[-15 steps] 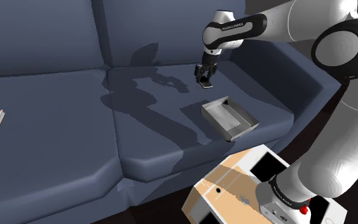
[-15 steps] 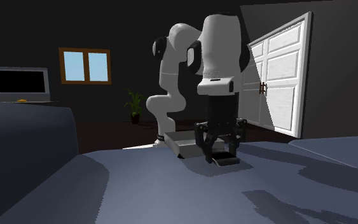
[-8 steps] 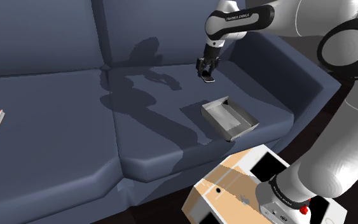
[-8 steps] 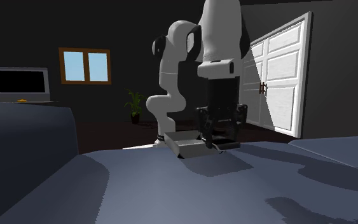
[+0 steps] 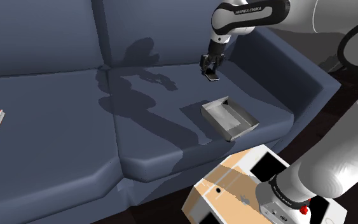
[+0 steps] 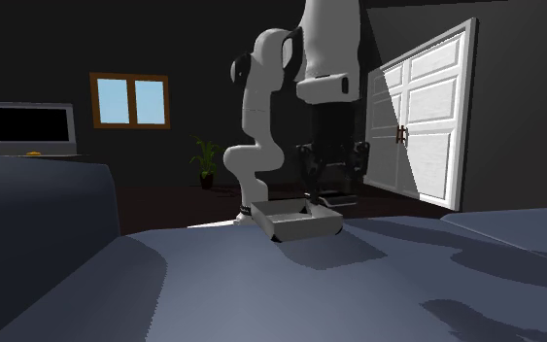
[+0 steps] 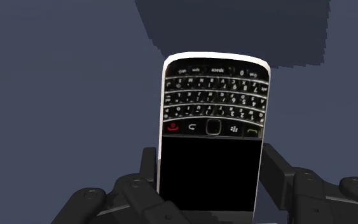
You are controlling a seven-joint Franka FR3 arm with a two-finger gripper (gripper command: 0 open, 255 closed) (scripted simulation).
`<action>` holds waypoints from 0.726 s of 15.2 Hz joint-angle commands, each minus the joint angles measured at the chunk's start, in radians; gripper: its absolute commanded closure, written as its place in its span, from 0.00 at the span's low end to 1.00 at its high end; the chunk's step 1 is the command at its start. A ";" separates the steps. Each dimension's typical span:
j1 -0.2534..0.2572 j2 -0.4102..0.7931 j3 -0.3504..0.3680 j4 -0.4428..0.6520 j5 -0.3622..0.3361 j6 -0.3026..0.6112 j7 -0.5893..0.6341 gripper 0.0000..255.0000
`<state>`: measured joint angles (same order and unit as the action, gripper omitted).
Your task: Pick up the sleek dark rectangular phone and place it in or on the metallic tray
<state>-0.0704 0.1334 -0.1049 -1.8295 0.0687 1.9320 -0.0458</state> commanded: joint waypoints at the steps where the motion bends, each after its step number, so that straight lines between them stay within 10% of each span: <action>1: 0.003 -0.079 0.000 -0.095 -0.008 0.017 0.005 1.00; 11: 0.012 -0.480 0.025 -0.525 -0.042 0.049 0.055 1.00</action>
<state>-0.0593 -0.3016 -0.0848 -2.3108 0.0295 1.9823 0.0021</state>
